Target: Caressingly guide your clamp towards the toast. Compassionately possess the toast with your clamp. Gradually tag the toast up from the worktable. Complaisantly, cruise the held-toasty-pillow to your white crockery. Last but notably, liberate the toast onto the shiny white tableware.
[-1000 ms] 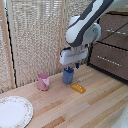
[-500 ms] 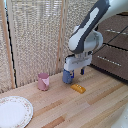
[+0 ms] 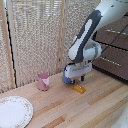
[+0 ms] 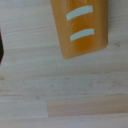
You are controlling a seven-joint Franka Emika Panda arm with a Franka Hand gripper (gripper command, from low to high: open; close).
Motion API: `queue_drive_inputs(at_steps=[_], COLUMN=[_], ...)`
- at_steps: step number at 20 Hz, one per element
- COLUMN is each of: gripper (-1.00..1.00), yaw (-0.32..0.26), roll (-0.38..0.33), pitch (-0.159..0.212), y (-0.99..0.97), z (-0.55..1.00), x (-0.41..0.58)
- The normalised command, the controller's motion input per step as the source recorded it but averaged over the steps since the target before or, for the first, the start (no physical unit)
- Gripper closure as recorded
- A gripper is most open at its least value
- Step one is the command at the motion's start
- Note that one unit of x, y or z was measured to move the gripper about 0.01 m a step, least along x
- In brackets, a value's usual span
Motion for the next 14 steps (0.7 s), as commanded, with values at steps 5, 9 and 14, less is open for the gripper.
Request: queue_drive_inputs(at_steps=[5, 9, 14], gripper=[-1.0, -1.0, 1.0], yaw=[0.147, 0.149, 0.164], roll=[-0.04, -0.013, -0.001], pitch=[0.004, 0.0, 0.0], y=[-0.2, -0.14, -0.13], z=[-0.15, -0.12, -0.11], x=[0.186, 0.214, 0.198])
